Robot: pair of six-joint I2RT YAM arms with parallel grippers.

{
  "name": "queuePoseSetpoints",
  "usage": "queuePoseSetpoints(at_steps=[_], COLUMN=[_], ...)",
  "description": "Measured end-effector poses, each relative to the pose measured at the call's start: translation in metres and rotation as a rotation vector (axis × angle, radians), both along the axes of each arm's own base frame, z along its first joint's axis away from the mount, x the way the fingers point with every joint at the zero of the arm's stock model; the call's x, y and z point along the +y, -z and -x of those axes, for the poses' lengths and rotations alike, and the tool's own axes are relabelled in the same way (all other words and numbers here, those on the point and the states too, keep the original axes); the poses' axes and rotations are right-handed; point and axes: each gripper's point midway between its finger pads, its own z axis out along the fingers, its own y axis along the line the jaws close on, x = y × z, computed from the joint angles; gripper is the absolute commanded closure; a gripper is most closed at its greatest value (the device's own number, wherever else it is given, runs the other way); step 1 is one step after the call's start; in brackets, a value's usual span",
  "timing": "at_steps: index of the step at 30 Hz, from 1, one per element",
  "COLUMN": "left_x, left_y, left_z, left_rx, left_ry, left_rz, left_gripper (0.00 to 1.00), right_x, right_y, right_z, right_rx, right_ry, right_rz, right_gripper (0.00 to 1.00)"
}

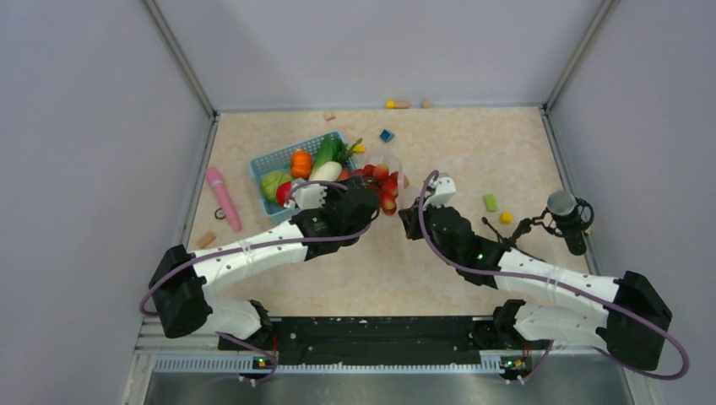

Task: Place the food in the zip-top bag and seal the zipper
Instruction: Place the fake fruit in the zipper food storage bag.

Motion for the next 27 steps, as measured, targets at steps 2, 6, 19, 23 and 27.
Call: queuePoseSetpoints(at_steps=[2,6,19,23,27], left_x=[0.005,0.014,0.014,0.003,-0.012], left_y=[0.002,0.001,0.005,0.003,0.003], left_z=[0.000,0.000,-0.004,-0.005,-0.004], left_rx=[0.001,-0.007,-0.009,-0.018,-0.045], left_ry=[-0.017,-0.047,-0.008,0.061,0.161], left_rz=[-0.025,-0.078,-0.295,-0.373,-0.417], left_gripper=[1.00,1.00,1.00,1.00,1.00], right_x=[0.006,0.017,0.015,0.014,0.015], right_y=[0.001,-0.005,-0.063,-0.058,-0.047], right_z=[0.005,0.017,0.031,0.026,0.021], right_rx=[0.011,0.014,-0.086,-0.071,-0.043], right_ry=[-0.043,-0.146,-0.201,-0.172,-0.158], right_rz=[-0.001,-0.020,-0.184,-0.183,-0.167], right_gripper=[1.00,1.00,1.00,1.00,1.00])
